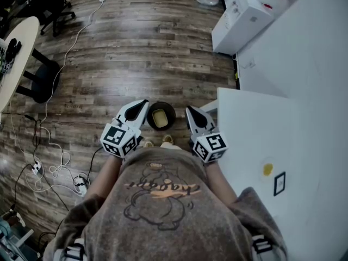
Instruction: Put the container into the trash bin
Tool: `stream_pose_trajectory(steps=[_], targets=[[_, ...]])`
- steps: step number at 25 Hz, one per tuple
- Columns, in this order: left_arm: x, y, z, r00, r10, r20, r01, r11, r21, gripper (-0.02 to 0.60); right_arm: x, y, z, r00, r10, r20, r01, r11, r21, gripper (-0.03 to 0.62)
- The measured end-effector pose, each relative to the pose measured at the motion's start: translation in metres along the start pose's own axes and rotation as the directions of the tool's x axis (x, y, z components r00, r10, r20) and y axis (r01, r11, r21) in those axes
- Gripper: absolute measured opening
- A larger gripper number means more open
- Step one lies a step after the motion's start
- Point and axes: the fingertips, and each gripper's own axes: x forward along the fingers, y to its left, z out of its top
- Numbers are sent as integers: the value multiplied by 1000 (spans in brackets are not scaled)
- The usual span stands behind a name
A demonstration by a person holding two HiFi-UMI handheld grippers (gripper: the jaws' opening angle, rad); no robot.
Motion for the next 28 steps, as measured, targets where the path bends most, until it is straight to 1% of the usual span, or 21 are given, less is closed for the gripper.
stream_pose_trajectory(steps=[5, 11, 20, 24, 28], targets=[[3, 0, 0, 1000, 0, -4, 0, 1000, -2, 3, 2, 0, 1, 1000, -1, -11, 1, 1000, -1, 0], [9, 0, 1, 1000, -3, -5, 3, 1000, -9, 3, 4, -3, 0, 1000, 8, -7, -8, 1000, 20, 0], [15, 1, 5, 1000, 9, -9, -9, 1000, -21, 3, 7, -8, 11, 999, 50, -16, -50, 998, 27, 0], [15, 0, 2, 1000, 16, -7, -17, 1000, -24, 3, 8, -14, 4, 998, 64, -6, -64, 998, 23, 0], [20, 1, 0, 1000, 20, -8, -20, 1000, -15, 3, 12, -18, 5, 996, 84, -5, -83, 996, 25, 0]])
